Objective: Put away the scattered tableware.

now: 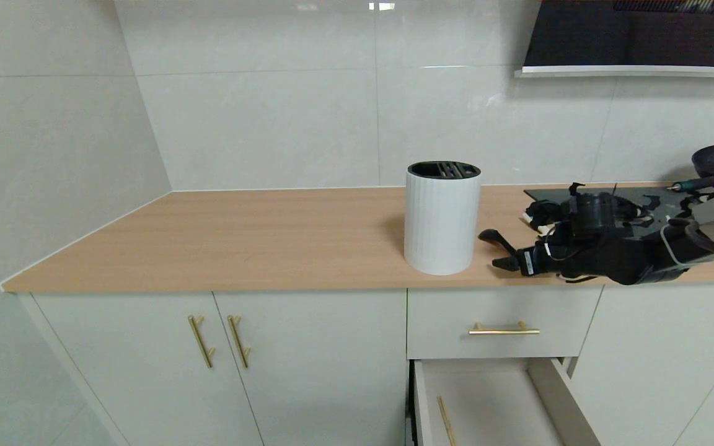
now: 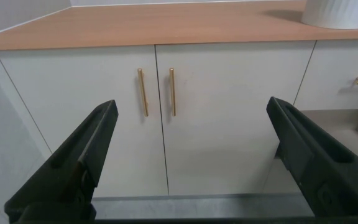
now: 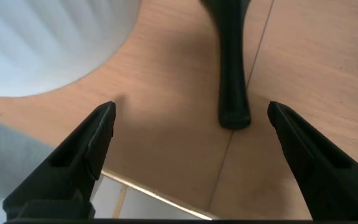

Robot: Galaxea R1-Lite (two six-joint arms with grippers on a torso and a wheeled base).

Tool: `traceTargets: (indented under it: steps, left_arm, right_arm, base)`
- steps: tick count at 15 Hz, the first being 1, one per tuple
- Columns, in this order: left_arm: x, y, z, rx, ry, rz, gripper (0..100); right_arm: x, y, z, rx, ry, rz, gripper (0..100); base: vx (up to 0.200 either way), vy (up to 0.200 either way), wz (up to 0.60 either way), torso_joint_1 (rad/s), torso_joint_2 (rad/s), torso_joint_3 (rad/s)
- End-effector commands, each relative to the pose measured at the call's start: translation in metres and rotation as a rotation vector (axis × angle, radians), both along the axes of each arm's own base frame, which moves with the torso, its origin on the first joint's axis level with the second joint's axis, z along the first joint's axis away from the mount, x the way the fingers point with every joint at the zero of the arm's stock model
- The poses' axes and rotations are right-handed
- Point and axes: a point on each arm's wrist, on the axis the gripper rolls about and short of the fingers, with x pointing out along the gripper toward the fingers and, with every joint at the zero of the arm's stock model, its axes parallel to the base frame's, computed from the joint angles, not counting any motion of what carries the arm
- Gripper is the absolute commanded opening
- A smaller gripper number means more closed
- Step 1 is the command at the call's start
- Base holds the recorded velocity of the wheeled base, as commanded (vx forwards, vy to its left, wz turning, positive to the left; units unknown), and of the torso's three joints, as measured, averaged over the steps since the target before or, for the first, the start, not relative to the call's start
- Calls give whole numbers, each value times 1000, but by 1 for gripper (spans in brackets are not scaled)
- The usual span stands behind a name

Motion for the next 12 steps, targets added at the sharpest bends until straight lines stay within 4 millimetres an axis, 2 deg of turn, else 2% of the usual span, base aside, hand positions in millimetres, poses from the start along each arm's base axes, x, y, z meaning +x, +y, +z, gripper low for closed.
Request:
traceTargets:
  steps: [1, 12]
  left_arm:
    - [0, 0, 0, 0, 0, 0, 100]
    - [0, 0, 0, 0, 0, 0, 100]
  right_arm:
    - [6, 1, -6, -1, 4, -4, 100]
    - [31, -7, -14, 41, -16, -78, 100]
  base:
    - [0, 0, 0, 0, 0, 0]
    - [0, 0, 0, 0, 0, 0]
